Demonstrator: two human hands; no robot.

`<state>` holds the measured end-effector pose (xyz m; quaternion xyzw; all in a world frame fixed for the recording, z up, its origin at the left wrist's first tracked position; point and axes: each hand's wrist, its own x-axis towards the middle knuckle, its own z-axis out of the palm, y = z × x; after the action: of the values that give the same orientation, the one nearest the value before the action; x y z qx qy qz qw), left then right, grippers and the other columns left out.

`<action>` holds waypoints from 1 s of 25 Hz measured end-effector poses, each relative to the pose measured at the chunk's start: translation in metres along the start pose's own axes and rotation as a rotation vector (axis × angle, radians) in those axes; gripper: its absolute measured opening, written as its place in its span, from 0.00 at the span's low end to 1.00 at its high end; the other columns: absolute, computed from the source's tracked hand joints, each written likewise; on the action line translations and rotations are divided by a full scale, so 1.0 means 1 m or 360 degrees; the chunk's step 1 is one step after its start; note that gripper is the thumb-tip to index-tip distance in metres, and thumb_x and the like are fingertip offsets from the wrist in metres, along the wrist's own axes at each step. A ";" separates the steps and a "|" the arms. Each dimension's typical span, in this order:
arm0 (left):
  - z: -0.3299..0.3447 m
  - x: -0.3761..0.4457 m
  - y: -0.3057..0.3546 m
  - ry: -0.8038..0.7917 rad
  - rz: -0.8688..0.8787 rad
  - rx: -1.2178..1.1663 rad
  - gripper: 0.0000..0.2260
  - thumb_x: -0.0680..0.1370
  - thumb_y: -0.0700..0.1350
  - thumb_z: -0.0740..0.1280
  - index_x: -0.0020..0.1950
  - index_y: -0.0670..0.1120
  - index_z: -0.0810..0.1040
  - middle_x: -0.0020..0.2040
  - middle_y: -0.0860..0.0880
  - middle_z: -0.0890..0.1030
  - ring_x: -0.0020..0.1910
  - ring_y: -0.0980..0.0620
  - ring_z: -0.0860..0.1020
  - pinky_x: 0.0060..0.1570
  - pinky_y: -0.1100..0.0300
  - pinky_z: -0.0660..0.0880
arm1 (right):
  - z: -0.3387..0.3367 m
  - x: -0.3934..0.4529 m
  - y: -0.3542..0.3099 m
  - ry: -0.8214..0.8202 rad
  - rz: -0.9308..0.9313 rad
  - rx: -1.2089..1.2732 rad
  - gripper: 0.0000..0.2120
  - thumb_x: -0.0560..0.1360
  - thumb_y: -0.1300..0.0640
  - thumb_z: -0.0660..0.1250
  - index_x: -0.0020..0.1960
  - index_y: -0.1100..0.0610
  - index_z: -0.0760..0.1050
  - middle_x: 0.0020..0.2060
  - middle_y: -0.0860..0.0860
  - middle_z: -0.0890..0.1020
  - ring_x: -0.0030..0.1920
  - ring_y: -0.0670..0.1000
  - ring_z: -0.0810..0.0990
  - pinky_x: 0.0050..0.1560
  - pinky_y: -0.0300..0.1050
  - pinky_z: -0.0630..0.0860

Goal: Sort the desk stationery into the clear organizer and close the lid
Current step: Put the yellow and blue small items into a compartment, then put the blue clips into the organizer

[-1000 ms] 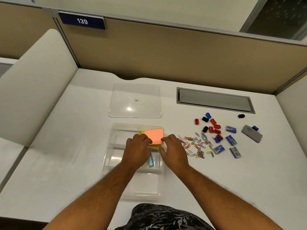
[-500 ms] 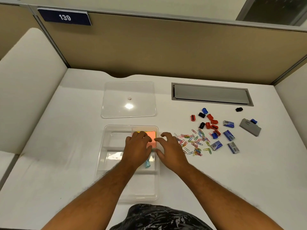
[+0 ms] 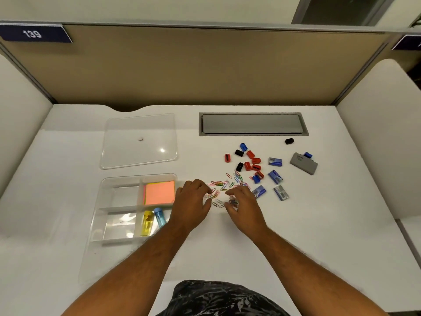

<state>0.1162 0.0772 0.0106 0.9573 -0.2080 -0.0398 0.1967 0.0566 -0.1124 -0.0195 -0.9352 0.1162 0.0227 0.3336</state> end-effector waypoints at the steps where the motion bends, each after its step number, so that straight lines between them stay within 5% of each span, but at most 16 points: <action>1: 0.008 0.005 0.013 -0.0015 0.0018 -0.0039 0.11 0.75 0.51 0.70 0.58 0.53 0.81 0.58 0.54 0.79 0.57 0.49 0.75 0.52 0.53 0.72 | -0.011 0.001 0.013 0.0008 0.0060 -0.0025 0.18 0.77 0.49 0.74 0.67 0.49 0.78 0.69 0.48 0.75 0.70 0.50 0.73 0.67 0.46 0.77; 6: 0.047 0.032 0.082 -0.0129 0.0024 -0.0211 0.13 0.76 0.49 0.71 0.60 0.51 0.80 0.61 0.52 0.80 0.60 0.50 0.75 0.57 0.57 0.74 | -0.065 0.009 0.078 0.0030 0.0245 -0.0194 0.18 0.77 0.51 0.73 0.66 0.48 0.77 0.66 0.47 0.77 0.66 0.50 0.76 0.63 0.44 0.76; 13: 0.095 0.070 0.160 -0.0314 -0.0137 0.0111 0.22 0.80 0.58 0.66 0.71 0.53 0.72 0.68 0.52 0.76 0.67 0.50 0.72 0.65 0.54 0.70 | -0.096 0.029 0.147 -0.0149 0.0324 -0.0502 0.22 0.78 0.50 0.72 0.71 0.46 0.74 0.72 0.50 0.72 0.69 0.52 0.73 0.65 0.46 0.75; 19: 0.114 0.081 0.175 -0.0399 -0.0328 0.0268 0.21 0.80 0.54 0.67 0.71 0.53 0.70 0.66 0.51 0.77 0.67 0.49 0.72 0.66 0.50 0.69 | -0.102 0.042 0.160 -0.0166 0.0176 -0.0497 0.10 0.79 0.52 0.71 0.59 0.49 0.78 0.57 0.48 0.81 0.56 0.49 0.78 0.56 0.40 0.76; 25: 0.107 0.075 0.175 -0.0281 -0.0402 0.0029 0.23 0.77 0.55 0.70 0.71 0.55 0.72 0.67 0.54 0.77 0.67 0.52 0.72 0.67 0.53 0.70 | -0.115 0.072 0.150 -0.0011 0.0270 -0.0143 0.24 0.77 0.54 0.74 0.71 0.51 0.73 0.65 0.50 0.79 0.64 0.52 0.78 0.64 0.45 0.76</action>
<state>0.1010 -0.1385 -0.0188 0.9704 -0.1028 -0.1463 0.1625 0.0875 -0.3117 -0.0321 -0.9359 0.1929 0.0592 0.2887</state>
